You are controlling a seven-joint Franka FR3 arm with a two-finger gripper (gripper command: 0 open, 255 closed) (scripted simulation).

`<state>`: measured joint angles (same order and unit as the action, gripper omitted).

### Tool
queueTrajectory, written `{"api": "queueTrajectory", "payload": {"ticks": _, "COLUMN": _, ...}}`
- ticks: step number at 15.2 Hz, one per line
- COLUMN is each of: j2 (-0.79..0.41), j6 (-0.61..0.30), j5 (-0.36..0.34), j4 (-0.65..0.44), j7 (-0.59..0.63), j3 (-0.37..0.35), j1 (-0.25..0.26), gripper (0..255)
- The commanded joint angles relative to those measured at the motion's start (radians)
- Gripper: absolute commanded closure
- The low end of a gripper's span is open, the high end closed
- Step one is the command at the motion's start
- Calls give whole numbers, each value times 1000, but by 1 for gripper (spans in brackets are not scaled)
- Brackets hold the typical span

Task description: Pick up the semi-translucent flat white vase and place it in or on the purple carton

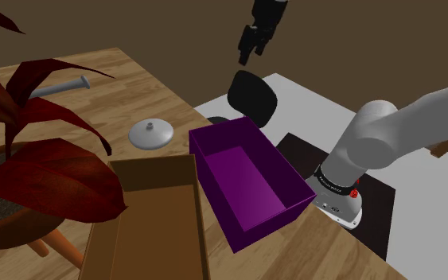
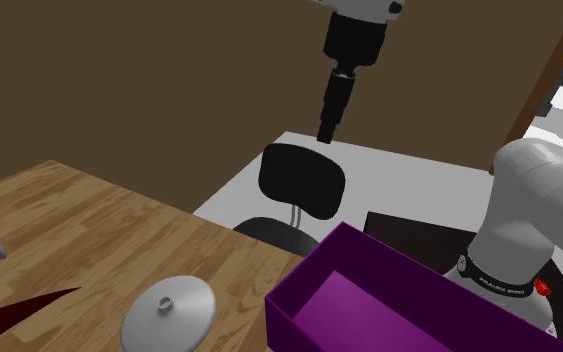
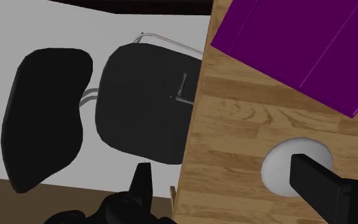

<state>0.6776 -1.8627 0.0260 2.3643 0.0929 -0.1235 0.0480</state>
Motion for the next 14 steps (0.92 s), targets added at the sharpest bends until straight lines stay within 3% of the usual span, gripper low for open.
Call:
{"api": "queueTrajectory", "payload": {"ticks": 1, "j2": -51, "j6": -43, "j5": 6, "j4": -5, "j7": 35, "j3": -30, "j1": 3, "gripper": 0}}
{"api": "queueTrajectory", "payload": {"ticks": 8, "j2": -264, "j6": -184, "j5": -1, "j4": -64, "j7": 178, "j3": -147, "j1": 9, "gripper": 0}}
{"api": "queueTrajectory", "payload": {"ticks": 14, "j2": -479, "j6": -275, "j5": -64, "j4": -167, "j7": 319, "j3": -239, "j1": 6, "gripper": 0}}
